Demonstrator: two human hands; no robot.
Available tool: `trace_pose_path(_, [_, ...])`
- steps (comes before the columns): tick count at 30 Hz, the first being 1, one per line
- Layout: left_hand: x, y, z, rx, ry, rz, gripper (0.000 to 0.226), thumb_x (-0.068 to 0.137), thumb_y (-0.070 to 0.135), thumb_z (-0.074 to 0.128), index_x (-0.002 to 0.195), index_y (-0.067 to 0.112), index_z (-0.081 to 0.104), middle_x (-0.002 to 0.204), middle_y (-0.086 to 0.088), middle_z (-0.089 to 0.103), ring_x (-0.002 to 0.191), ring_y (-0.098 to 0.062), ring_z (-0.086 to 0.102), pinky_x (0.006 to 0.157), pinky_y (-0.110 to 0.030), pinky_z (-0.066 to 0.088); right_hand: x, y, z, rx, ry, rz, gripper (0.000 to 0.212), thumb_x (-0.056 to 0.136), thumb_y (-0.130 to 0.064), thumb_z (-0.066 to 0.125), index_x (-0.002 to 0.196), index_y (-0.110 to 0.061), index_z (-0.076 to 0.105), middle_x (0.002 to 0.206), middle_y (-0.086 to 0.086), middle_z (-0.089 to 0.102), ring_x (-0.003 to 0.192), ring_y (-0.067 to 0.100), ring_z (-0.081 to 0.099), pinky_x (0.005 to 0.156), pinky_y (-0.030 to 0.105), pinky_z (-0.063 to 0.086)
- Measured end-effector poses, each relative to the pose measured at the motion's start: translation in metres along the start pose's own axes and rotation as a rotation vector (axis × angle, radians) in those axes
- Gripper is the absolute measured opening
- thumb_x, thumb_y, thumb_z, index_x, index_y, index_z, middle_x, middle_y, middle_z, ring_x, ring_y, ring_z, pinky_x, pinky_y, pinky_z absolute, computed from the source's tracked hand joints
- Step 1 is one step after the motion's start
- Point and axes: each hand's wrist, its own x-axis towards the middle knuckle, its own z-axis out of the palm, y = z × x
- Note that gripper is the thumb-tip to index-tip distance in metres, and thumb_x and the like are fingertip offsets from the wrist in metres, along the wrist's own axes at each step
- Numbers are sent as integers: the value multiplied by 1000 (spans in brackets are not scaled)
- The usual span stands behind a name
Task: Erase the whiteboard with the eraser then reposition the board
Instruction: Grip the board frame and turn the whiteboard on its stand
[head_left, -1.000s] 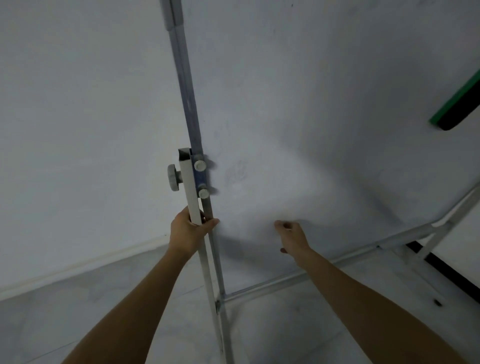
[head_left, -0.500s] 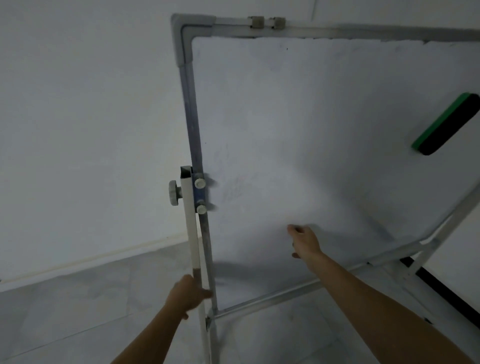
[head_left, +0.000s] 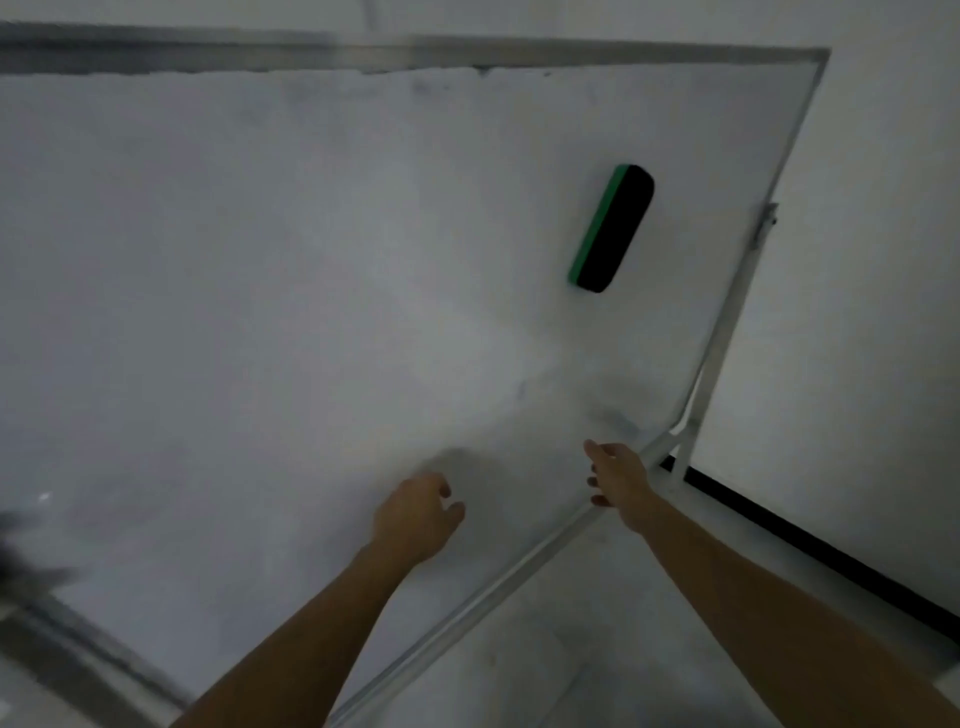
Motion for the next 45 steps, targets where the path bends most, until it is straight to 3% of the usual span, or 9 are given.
trace_pose_path(3, [56,75,12,38,35,143,41,92,42,53,125,17,56,115,-5,64,105,-21,59,86,-29,47,59,0,-51,39,51,38,45,97,-36,52,113,5,55,79,10,51,76,26,54,64,35,48])
trace_pose_path(8, [147,197,38,83,110,327,38,94,39,51,125,18,56,119,-4,62,108,-21,58,87,-30,46,158,-10,-139,61,147,74,30,95,-37,56,86,-9,54,84,13,56,73,26,58,65,34,48])
trace_pose_path(15, [236,298,75,77,231,555,35,94,36,46,120,16,59,117,-2,61,107,-21,56,90,-30,43,270,-30,-217,16,220,78,35,92,-31,62,114,-5,56,88,12,61,84,30,63,74,43,56])
trace_pose_path(21, [312,357,105,105,429,798,20,77,31,55,86,18,67,82,0,62,74,-20,62,77,-29,47,363,-42,-263,6,262,86,51,92,-27,63,134,-5,45,96,13,59,98,33,62,68,37,53])
trace_pose_path(30, [381,439,111,162,609,973,24,80,18,55,96,9,70,111,-13,65,112,-30,58,107,-41,40,503,-87,-335,-60,228,31,61,83,-12,73,137,-6,44,107,19,58,100,34,59,84,46,54])
trace_pose_path(34, [403,464,125,253,730,921,28,81,11,58,107,5,69,131,-20,57,132,-34,45,115,-45,29,580,-106,-354,-172,5,-59,81,73,-1,79,142,-9,39,137,21,47,121,37,49,88,41,46])
trace_pose_path(38, [416,481,139,387,818,801,36,79,5,59,114,2,67,141,-21,48,137,-34,38,115,-47,28,630,-123,-359,-308,-364,-47,53,67,-5,81,116,-9,61,116,15,63,108,35,57,91,47,51])
trace_pose_path(41, [419,479,139,455,868,681,42,75,4,62,117,2,66,142,-20,47,138,-32,37,115,-47,28,640,-125,-348,-326,-464,-107,40,58,-7,81,94,-14,66,103,16,66,96,31,61,81,41,54])
trace_pose_path(45, [411,465,137,540,954,460,45,75,6,64,120,4,65,143,-18,46,139,-31,35,114,-52,26,643,-127,-323,-402,-656,-188,36,70,4,75,104,9,65,101,22,66,89,28,62,80,38,52])
